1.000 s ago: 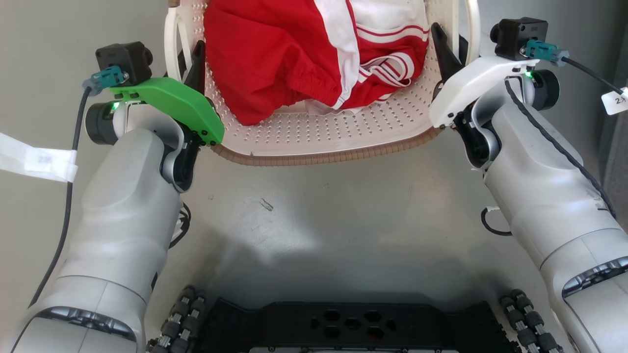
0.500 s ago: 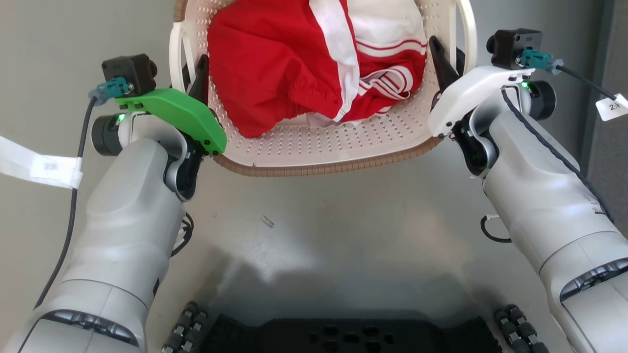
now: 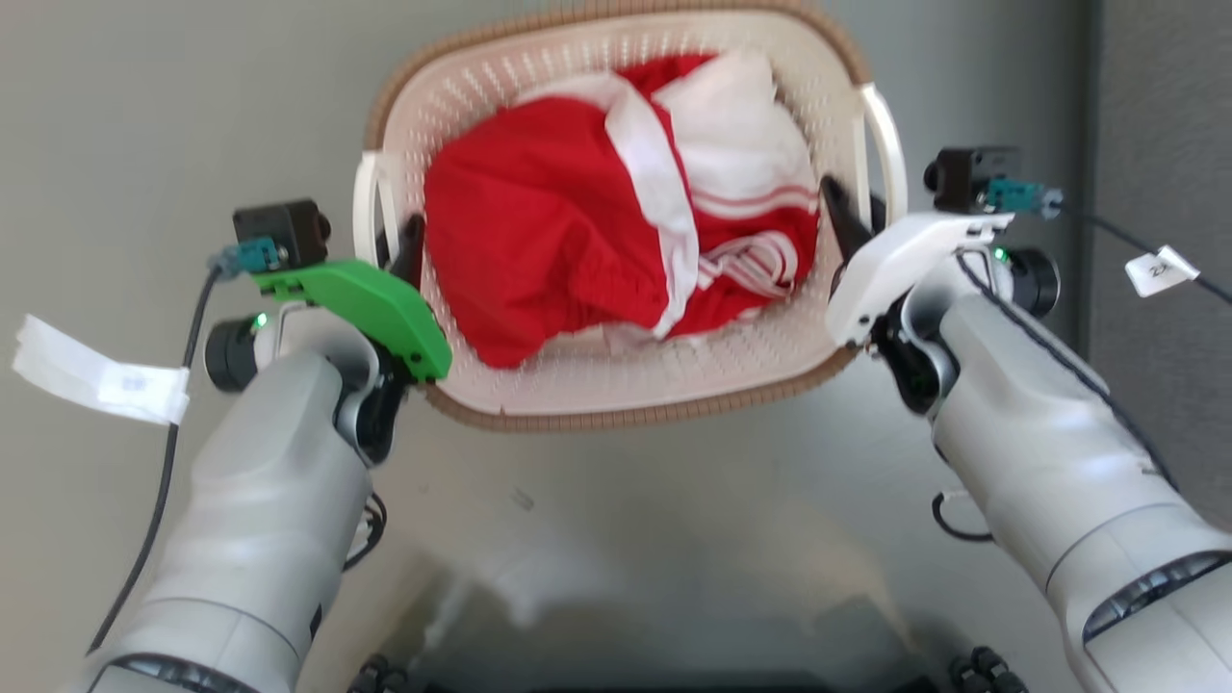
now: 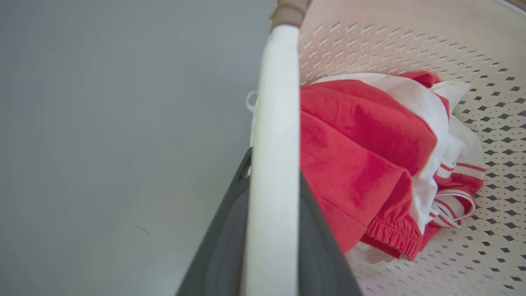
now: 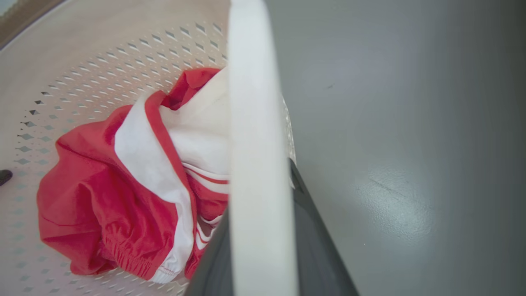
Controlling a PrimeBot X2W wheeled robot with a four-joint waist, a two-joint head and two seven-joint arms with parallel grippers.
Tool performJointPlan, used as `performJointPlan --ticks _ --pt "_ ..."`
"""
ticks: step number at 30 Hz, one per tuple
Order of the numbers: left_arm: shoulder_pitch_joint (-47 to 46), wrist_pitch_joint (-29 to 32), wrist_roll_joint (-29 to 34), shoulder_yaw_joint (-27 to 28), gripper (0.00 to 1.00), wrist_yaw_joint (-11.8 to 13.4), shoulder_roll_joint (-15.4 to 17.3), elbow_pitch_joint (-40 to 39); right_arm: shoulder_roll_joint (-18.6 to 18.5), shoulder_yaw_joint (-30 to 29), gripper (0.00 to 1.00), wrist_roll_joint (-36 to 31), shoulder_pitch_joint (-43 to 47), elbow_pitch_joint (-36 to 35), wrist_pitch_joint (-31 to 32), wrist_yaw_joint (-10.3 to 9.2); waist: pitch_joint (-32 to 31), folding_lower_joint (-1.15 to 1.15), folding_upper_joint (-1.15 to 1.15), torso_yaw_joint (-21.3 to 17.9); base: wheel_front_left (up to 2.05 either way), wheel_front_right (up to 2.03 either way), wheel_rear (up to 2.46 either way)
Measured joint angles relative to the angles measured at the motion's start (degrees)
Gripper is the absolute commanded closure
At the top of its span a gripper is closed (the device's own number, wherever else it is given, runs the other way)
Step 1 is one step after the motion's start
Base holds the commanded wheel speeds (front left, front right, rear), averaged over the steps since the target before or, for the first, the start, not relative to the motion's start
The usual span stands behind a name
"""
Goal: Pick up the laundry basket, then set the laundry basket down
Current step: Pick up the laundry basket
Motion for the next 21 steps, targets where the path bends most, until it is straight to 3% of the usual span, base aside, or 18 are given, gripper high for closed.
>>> performJointPlan --ticks 21 --pt "8.8 6.0 -5.3 -2.9 1.0 0.0 -0.3 3.1 0.3 6.5 1.0 8.1 8.8 1.3 8.1 0.15 -16.3 0.0 0.0 -3.2 0.0 0.0 0.0"
